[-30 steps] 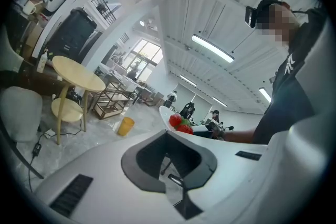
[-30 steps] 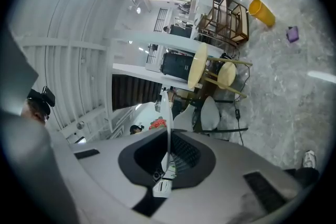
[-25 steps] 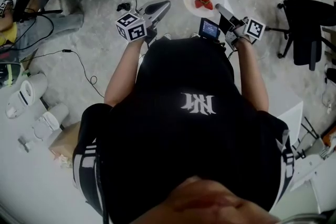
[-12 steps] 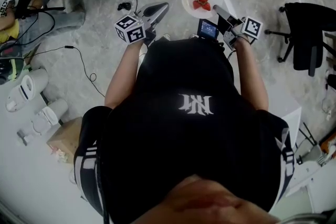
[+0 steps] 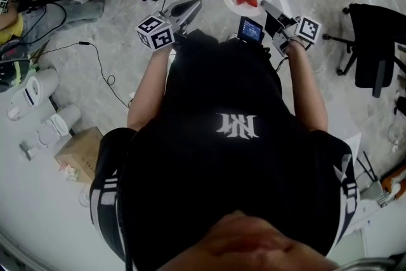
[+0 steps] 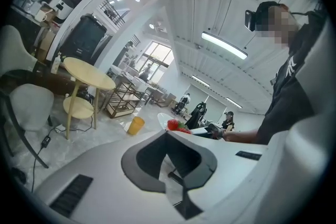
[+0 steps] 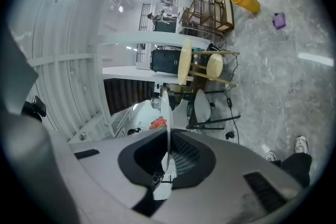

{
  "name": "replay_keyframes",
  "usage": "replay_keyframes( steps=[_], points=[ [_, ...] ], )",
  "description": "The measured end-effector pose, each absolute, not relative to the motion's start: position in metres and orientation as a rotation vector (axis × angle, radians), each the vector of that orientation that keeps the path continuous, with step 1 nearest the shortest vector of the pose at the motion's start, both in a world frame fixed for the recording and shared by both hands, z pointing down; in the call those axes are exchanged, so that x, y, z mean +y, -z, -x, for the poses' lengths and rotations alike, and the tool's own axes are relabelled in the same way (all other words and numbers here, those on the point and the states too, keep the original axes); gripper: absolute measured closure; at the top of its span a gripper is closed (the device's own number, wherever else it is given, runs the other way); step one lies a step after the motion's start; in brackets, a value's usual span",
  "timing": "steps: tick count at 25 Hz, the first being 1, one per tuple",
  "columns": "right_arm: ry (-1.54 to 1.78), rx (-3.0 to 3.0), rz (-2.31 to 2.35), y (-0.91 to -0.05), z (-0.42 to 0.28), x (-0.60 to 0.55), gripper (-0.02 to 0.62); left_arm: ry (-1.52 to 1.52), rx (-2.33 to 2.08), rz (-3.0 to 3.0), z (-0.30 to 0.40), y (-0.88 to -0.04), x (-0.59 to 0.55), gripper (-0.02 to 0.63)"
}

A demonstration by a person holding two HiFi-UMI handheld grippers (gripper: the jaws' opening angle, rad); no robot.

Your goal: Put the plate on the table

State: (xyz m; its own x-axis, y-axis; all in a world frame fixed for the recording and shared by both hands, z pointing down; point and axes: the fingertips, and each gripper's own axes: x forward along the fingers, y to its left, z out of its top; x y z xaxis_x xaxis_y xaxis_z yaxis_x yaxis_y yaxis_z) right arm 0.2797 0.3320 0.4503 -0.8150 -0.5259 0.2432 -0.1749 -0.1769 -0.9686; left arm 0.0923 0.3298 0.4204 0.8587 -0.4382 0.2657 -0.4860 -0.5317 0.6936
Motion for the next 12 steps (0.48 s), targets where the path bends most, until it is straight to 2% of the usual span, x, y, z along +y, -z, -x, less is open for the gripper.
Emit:
replay_keyframes(
  steps=[12],
  points=[
    [2.086, 1.814, 0.762, -0.458, -0.284, 0.330, 0.581, -0.115, -0.687, -2.193, -0.091, -0.417, 0.338, 0.604]
  ],
)
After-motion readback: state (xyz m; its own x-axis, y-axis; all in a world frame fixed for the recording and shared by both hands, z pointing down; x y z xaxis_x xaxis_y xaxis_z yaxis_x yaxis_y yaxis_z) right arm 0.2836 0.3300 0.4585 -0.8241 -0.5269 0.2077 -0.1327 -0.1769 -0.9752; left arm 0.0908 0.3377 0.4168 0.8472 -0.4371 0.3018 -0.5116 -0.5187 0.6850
